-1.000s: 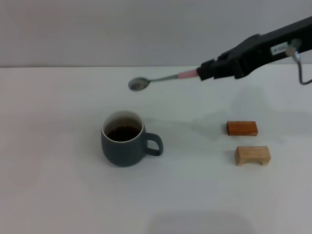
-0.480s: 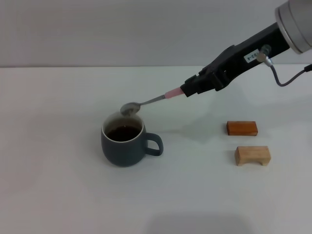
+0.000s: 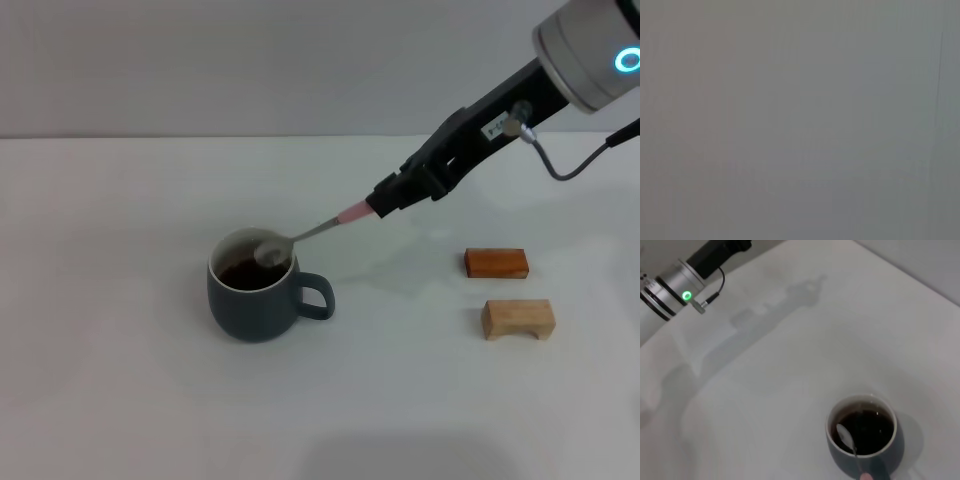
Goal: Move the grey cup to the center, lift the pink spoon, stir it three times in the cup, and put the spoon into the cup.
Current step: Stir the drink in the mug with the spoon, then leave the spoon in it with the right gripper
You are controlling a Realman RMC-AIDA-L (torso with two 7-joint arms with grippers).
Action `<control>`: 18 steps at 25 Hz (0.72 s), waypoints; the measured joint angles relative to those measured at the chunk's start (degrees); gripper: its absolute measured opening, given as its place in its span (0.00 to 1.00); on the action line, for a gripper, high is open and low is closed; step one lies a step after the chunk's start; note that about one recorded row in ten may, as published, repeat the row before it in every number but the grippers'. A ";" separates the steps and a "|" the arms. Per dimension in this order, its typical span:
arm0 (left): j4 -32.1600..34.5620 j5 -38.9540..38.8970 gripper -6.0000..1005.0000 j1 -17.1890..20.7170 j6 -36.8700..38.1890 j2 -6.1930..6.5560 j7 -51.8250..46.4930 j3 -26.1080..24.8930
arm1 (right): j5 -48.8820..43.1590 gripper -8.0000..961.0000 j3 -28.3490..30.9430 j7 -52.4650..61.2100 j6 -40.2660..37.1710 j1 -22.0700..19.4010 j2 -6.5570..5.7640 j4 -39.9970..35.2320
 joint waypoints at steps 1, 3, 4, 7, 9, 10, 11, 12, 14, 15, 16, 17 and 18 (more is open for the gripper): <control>-1.41 -0.10 0.02 0.01 0.92 0.04 0.25 0.01 | -0.22 0.13 -0.51 -0.44 -0.21 0.21 0.08 -0.56; -1.41 -0.10 0.02 0.01 0.92 0.04 0.25 0.01 | -1.37 0.13 -1.47 -1.65 -1.11 1.37 0.23 -3.14; -1.41 -0.10 0.02 0.01 0.92 0.04 0.25 0.01 | -1.37 0.14 -1.47 -1.65 -1.11 1.37 0.23 -3.14; -3.82 -0.17 0.02 0.34 3.12 0.11 0.42 0.03 | -2.75 0.14 -1.93 -3.23 -2.18 3.04 0.55 -6.29; -3.82 -0.17 0.02 0.34 3.12 0.11 0.42 0.03 | -3.48 0.14 -2.04 -4.24 -2.65 3.80 0.91 -7.26; -4.90 0.04 0.02 0.53 4.26 0.11 0.42 0.03 | -3.65 0.14 -2.20 -4.54 -2.87 4.02 1.01 -7.46; -4.90 0.04 0.02 0.53 4.26 0.11 0.42 0.03 | -3.71 0.14 -2.47 -4.88 -3.20 4.22 1.07 -7.61; -6.03 0.13 0.02 0.88 5.18 0.11 0.41 0.03 | -3.72 0.14 -2.82 -5.15 -3.54 4.36 1.10 -7.73; -6.13 0.13 0.02 1.05 5.35 0.11 0.35 0.03 | -3.73 0.13 -3.32 -5.52 -4.13 4.58 1.10 -8.01; -6.18 0.14 0.02 1.23 5.56 0.10 0.22 0.03 | -3.81 0.13 -3.44 -5.82 -4.34 4.80 1.10 -8.41; -6.18 0.14 0.02 1.23 5.56 0.10 0.22 0.03 | -4.27 0.13 -3.48 -6.54 -4.84 5.33 1.12 -9.57; -6.20 0.18 0.02 1.46 5.81 0.10 -0.03 0.03 | -4.27 0.13 -3.48 -6.54 -4.84 5.33 1.12 -9.57; -6.20 0.18 0.02 1.46 5.81 0.10 -0.03 0.03 | -4.65 0.13 -3.48 -6.86 -5.22 5.68 1.15 -10.30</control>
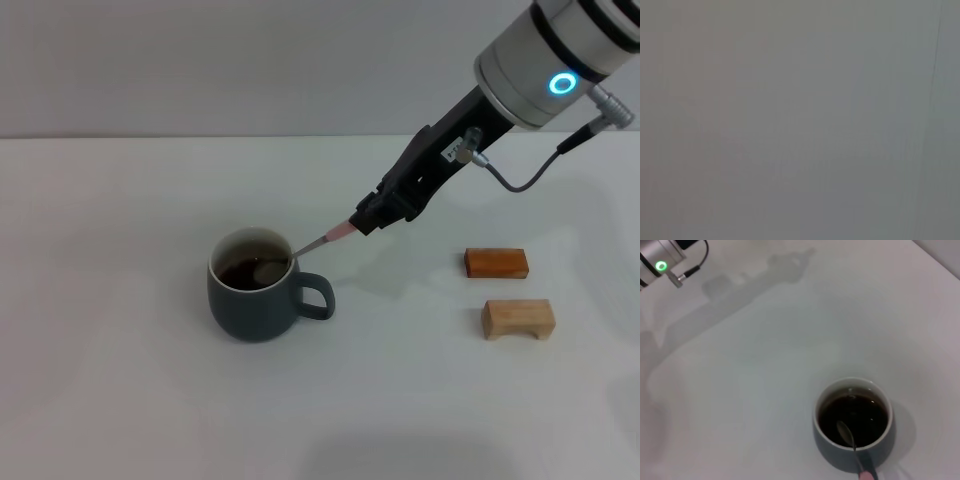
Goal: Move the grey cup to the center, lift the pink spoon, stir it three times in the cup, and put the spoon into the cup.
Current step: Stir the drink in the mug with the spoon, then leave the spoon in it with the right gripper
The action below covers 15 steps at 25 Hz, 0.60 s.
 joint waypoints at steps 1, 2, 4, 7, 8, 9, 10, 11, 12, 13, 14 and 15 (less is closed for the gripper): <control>-0.01 0.05 0.02 0.10 0.21 0.00 -0.05 0.03 | -0.33 0.13 0.00 -0.26 -0.40 0.39 0.03 -0.73; -0.01 0.05 0.02 0.10 0.21 0.00 -0.05 0.03 | -0.58 0.13 0.00 -0.49 -0.83 0.81 0.10 -1.37; -0.01 0.05 0.02 0.10 0.21 0.00 -0.05 0.03 | -1.18 0.13 0.00 -1.05 -1.80 1.79 0.18 -2.76; -0.23 0.12 0.02 0.45 0.72 -0.06 -0.10 0.94 | -2.08 0.13 0.01 -1.73 -2.94 3.63 0.25 -4.72; -0.23 0.12 0.02 0.45 0.72 -0.06 -0.10 0.94 | -2.23 0.13 0.01 -1.95 -3.24 4.20 0.32 -5.12; -0.55 0.12 0.02 0.47 0.83 -0.07 -0.10 1.29 | -2.73 0.13 0.03 -2.38 -3.90 5.40 0.47 -5.95; -1.11 0.09 0.02 0.48 1.40 -0.08 -0.08 1.42 | -2.73 0.13 0.03 -2.38 -3.90 5.40 0.47 -5.95; -1.19 0.02 0.02 0.48 1.61 -0.08 -0.09 1.41 | -2.97 0.13 0.04 -2.55 -4.23 5.90 0.53 -6.47; -1.24 -0.04 0.02 0.45 1.78 -0.08 -0.09 1.42 | -3.15 0.13 0.05 -2.67 -4.50 6.39 0.61 -7.02; -1.24 -0.04 0.02 0.45 1.78 -0.08 -0.09 1.42 | -3.27 0.13 0.05 -2.84 -4.83 7.05 0.77 -7.84; -1.24 -0.04 0.02 0.45 1.78 -0.08 -0.09 1.42 | -3.33 0.13 0.06 -2.99 -5.18 7.51 0.88 -8.50; -1.27 -0.05 0.02 0.45 2.08 -0.05 -0.12 1.41 | -3.37 0.13 0.06 -3.11 -5.40 7.88 1.04 -9.22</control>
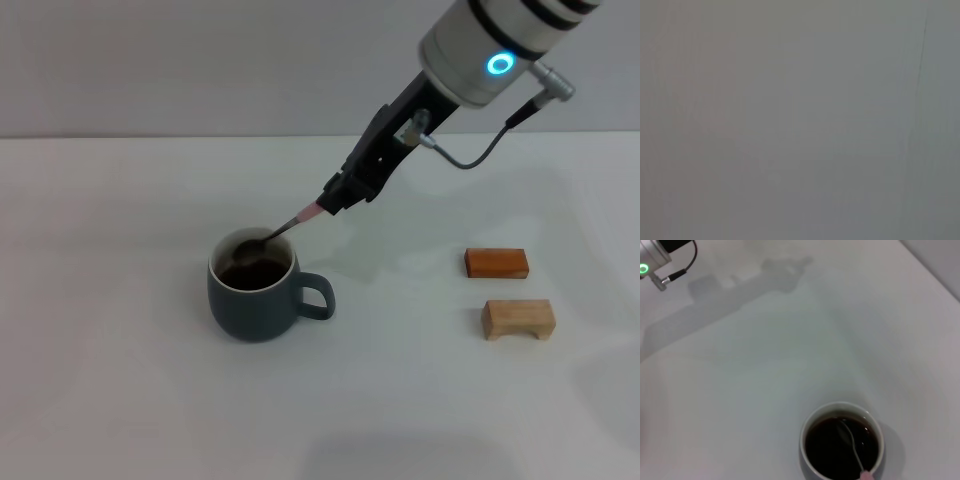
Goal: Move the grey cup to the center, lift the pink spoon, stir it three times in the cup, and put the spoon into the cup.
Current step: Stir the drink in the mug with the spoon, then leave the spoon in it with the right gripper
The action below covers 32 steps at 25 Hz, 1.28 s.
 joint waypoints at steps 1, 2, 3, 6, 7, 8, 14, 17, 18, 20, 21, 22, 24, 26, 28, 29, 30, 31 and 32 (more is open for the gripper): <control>-0.03 -0.01 0.02 -0.01 0.20 0.01 0.00 0.00 | -0.11 0.13 0.00 -0.19 -0.38 0.46 0.17 -0.77; -0.07 0.00 0.02 -0.02 0.51 0.02 0.00 0.00 | -0.23 0.13 0.00 -0.38 -0.68 0.82 0.36 -1.42; -0.09 0.01 0.02 -0.01 0.61 0.02 0.00 -0.01 | -0.40 0.13 0.00 -0.55 -0.98 1.11 0.57 -1.97; -0.44 0.10 0.02 -0.02 1.37 0.00 0.15 0.00 | -0.72 0.14 -0.20 -0.71 -2.00 1.58 0.96 -3.51; -0.44 0.10 0.02 -0.02 1.37 0.00 0.15 0.00 | -0.77 0.13 -0.34 -0.72 -2.47 1.68 1.01 -4.10; -1.25 0.13 0.02 0.03 2.15 -0.02 0.42 0.12 | -0.81 0.13 -0.50 -0.74 -2.89 1.79 1.05 -4.69; -3.00 0.16 0.02 0.66 3.90 0.01 0.56 0.23 | -0.87 0.13 -0.81 -1.33 -4.64 2.15 1.22 -7.02; -3.33 0.15 0.02 0.81 4.11 0.02 0.56 0.35 | -0.88 0.14 -1.15 -1.41 -5.08 2.36 1.31 -7.32; -3.51 0.16 0.02 0.90 4.22 0.02 0.57 0.70 | -0.89 0.14 -1.23 -1.44 -5.22 2.42 1.36 -7.42; -3.65 0.16 0.02 1.01 4.30 -0.01 0.58 1.17 | -0.89 0.14 -1.29 -1.73 -5.39 2.73 1.52 -8.01; -3.65 0.16 0.02 1.01 4.30 -0.01 0.58 1.17 | -0.91 0.14 -1.30 -1.93 -5.44 2.92 1.63 -8.37; -3.65 0.16 0.02 1.01 4.30 -0.01 0.58 1.17 | -1.05 0.13 -1.32 -2.10 -5.49 3.12 1.78 -8.76; -4.34 0.16 0.02 1.06 4.49 -0.04 0.60 2.06 | -1.47 0.13 -1.36 -2.21 -5.63 3.39 2.09 -9.19; -4.50 0.16 0.02 1.08 4.58 -0.04 0.60 2.17 | -1.81 0.13 -1.50 -2.22 -5.90 3.61 2.34 -9.55; -4.79 0.15 0.02 1.24 4.96 -0.03 0.61 2.19 | -1.89 0.13 -1.88 -2.22 -6.12 3.80 2.40 -9.90; -4.79 0.15 0.02 1.27 5.04 -0.03 0.61 2.19 | -1.90 0.13 -2.08 -2.22 -6.22 3.85 2.43 -10.02; -4.79 0.15 0.02 1.27 5.04 -0.03 0.61 2.19 | -1.91 0.13 -2.23 -2.22 -6.34 3.89 2.48 -10.14; -4.81 0.15 0.02 1.41 5.17 -0.03 0.64 2.19 | -1.91 0.13 -2.35 -2.22 -6.52 3.92 2.51 -10.31; -4.81 0.15 0.02 1.43 5.19 -0.03 0.65 2.19 | -1.91 0.13 -2.45 -2.22 -6.68 3.95 2.53 -10.51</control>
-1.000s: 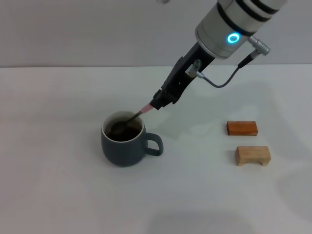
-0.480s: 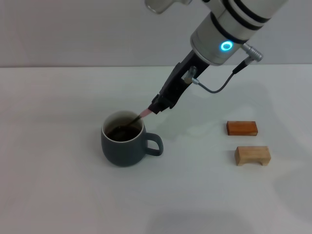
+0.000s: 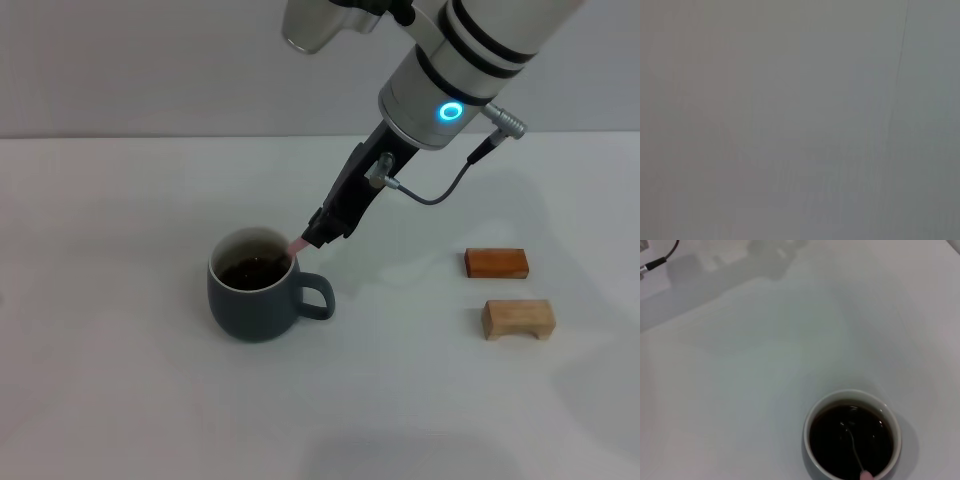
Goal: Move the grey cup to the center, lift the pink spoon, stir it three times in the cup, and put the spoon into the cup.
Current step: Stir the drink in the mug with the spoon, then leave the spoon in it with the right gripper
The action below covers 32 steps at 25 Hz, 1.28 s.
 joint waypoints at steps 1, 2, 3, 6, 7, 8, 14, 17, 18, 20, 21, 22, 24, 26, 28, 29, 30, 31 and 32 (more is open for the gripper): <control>0.00 0.00 0.02 0.02 0.02 0.00 0.02 0.00 | 0.00 0.13 -0.16 0.00 -0.18 0.05 0.02 -0.31; -0.01 0.00 0.02 0.04 0.03 0.00 0.04 0.00 | 0.00 0.13 -0.23 0.00 -0.23 0.11 0.07 -0.47; -0.04 0.00 0.02 0.07 0.06 -0.03 0.07 0.00 | 0.00 0.13 -0.23 0.00 -0.23 0.11 0.07 -0.47; -0.08 -0.06 0.02 0.09 0.06 -0.07 0.13 0.00 | 0.02 0.13 -0.33 0.00 -0.44 0.34 0.44 -0.76; -0.09 -0.11 0.02 0.09 0.06 -0.07 0.27 0.00 | 0.02 0.13 -0.36 0.00 -0.53 0.43 0.58 -0.86; -0.09 -0.14 0.02 0.08 0.08 -0.08 0.39 0.00 | 0.04 0.13 -0.38 0.00 -0.63 0.56 0.76 -0.99; -0.09 -0.15 0.02 -0.13 0.41 -0.09 0.65 0.00 | 0.12 0.14 -0.76 0.00 -3.16 1.54 1.36 -1.92; -0.13 -0.12 0.02 -0.08 1.06 -0.09 0.66 0.00 | 0.13 0.13 -1.40 0.00 -5.16 2.48 1.37 -2.97; -0.19 -0.14 0.02 -0.04 1.27 -0.09 0.66 0.00 | 0.03 0.13 -1.63 0.00 -5.75 2.80 1.37 -3.30; -0.29 -0.16 0.02 -0.03 1.39 -0.09 0.67 0.00 | -0.36 0.13 -1.93 0.00 -6.35 3.21 1.37 -3.85; -0.48 -0.23 0.02 -0.02 1.63 -0.09 0.67 0.00 | -0.57 0.13 -1.97 0.01 -6.45 3.36 1.37 -3.98; -0.63 -0.30 0.02 -0.02 1.72 -0.09 0.67 0.00 | -0.71 0.13 -1.97 0.01 -6.44 3.42 1.36 -4.01; -0.69 -0.36 0.02 -0.02 1.82 -0.09 0.67 0.00 | -0.92 0.13 -1.97 0.28 -6.12 3.49 1.32 -4.02; -0.71 -0.43 0.02 0.03 2.07 -0.09 0.67 0.00 | -1.03 0.13 -1.89 0.56 -5.52 3.50 1.26 -4.01; -0.71 -0.44 0.02 0.03 2.09 -0.09 0.67 0.00 | -1.05 0.13 -1.81 0.86 -4.85 3.43 1.23 -3.99; -0.71 -0.44 0.02 0.03 2.09 -0.09 0.67 -0.01 | -1.07 0.13 -1.77 1.02 -4.41 3.36 1.23 -3.97; -0.71 -0.44 0.02 0.03 2.09 -0.09 0.67 -0.01 | -1.07 0.13 -1.69 1.14 -3.98 3.31 1.23 -3.92; -0.71 -0.44 0.02 0.03 2.09 -0.10 0.67 -0.02 | -1.07 0.13 -1.59 1.28 -3.54 3.24 1.24 -3.86; -0.71 -0.45 0.02 0.07 2.09 -0.10 0.67 -0.10 | -1.04 0.13 -1.50 1.35 -3.02 3.19 1.28 -3.82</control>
